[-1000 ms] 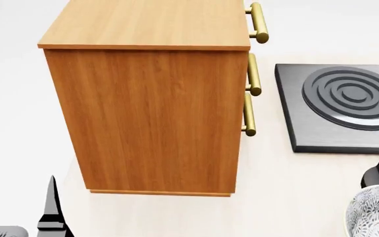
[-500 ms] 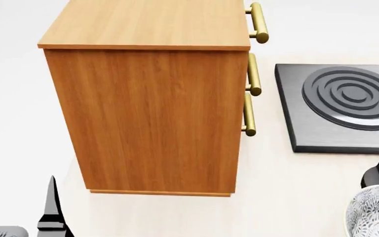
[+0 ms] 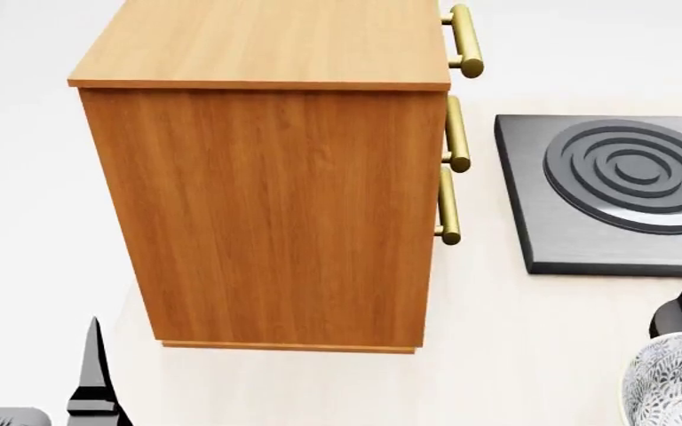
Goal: Put the bowl on the top of the cabinet.
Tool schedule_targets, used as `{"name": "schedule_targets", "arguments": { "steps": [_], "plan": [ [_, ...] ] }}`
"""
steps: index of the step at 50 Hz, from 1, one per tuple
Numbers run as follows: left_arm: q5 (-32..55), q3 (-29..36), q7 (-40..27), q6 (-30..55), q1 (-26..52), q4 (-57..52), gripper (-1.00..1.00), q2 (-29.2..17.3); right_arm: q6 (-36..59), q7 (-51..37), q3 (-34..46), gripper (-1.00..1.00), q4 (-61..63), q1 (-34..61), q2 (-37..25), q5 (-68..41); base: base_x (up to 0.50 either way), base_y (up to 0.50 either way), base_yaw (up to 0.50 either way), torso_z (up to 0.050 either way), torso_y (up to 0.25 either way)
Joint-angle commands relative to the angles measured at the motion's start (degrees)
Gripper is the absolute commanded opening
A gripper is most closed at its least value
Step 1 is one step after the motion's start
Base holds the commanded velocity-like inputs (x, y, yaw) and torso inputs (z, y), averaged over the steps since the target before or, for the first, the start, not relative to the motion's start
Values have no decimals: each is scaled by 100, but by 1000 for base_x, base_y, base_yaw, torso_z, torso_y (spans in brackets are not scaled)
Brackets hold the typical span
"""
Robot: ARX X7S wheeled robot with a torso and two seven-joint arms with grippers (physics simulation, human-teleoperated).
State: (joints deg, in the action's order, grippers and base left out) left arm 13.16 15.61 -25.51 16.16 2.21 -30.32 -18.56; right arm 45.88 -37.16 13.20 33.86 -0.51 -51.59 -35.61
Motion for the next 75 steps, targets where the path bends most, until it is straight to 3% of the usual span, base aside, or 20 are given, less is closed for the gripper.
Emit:
{"name": "schedule_targets", "arguments": {
  "steps": [1,75],
  "plan": [
    [9,24,-14,-8,14,16,100,-13,-23,40,77,100,-120,63,39,61,0,0,0,0,0],
    [92,90,-154,-1,24,-48,100,-128,-48,239,344,100,-575,442,240,176,0,0,0,0,0]
  ]
}}
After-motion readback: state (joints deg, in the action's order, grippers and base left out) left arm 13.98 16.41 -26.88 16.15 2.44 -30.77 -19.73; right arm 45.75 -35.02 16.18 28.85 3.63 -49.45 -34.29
